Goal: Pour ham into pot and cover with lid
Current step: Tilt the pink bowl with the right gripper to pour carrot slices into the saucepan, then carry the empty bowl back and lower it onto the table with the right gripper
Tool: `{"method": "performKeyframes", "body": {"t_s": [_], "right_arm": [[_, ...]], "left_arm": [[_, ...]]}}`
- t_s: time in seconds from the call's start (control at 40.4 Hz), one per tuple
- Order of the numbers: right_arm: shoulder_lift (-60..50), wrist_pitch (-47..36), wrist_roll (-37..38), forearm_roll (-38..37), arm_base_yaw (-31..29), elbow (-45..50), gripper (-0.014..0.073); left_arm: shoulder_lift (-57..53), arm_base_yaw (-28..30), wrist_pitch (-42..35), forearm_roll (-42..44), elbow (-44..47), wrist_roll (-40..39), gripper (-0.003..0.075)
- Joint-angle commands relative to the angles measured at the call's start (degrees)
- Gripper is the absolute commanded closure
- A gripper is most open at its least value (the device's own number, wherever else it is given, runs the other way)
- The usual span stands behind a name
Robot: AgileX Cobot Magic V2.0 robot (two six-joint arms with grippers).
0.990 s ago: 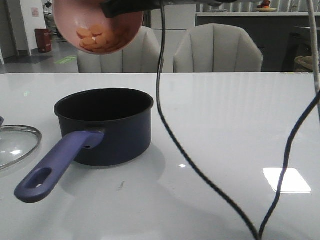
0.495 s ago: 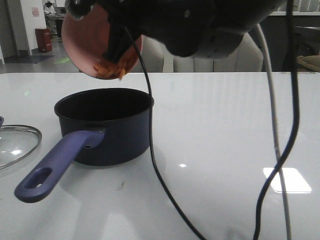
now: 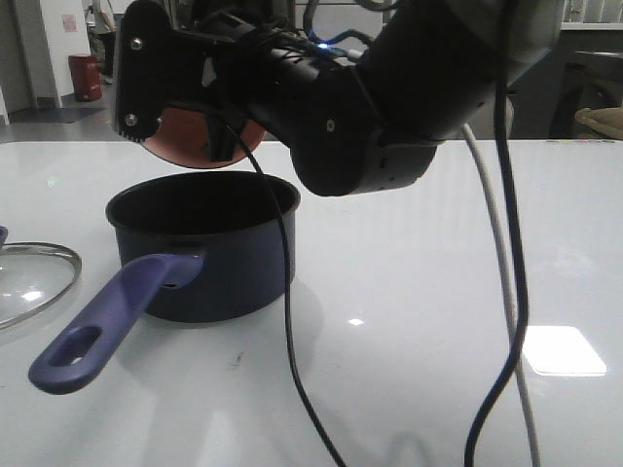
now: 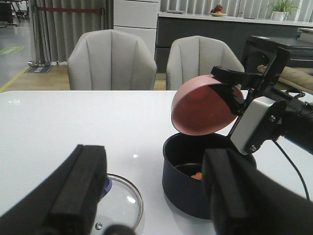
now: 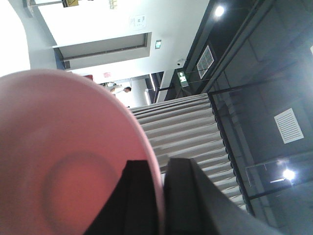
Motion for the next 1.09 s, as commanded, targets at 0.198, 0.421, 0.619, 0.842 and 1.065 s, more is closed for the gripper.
{"method": "performKeyframes", "body": {"t_s": [0.198, 0.421, 0.619, 0.842, 1.065], "right_arm": [[-9.7, -1.1, 20.8, 9.6, 0.7, -1.5, 0.0461], [-19.6, 26.2, 31.9, 23.4, 0.3, -1.7, 0.0461], [-26.1, 44.0, 30.1, 38.9, -3.5, -1.7, 0.0461], [-30.3, 69.5, 28.4, 49.9, -13.7, -1.7, 0.0461], [-30.8, 93.9, 32.1, 47.1, -25.3, -1.7, 0.0461]], "left_arm": [[0.7, -0.4, -4.5, -0.7, -1.3, 0.0, 0.0262], [0.7, -0.4, -4.5, -0.7, -1.3, 0.0, 0.0262], [0.7, -0.4, -4.5, -0.7, -1.3, 0.0, 0.0262], [0.7, -0.4, -4.7, -0.7, -1.3, 0.0, 0.0262], [0.7, -0.4, -4.7, -0.7, -1.3, 0.0, 0.0262]]}}
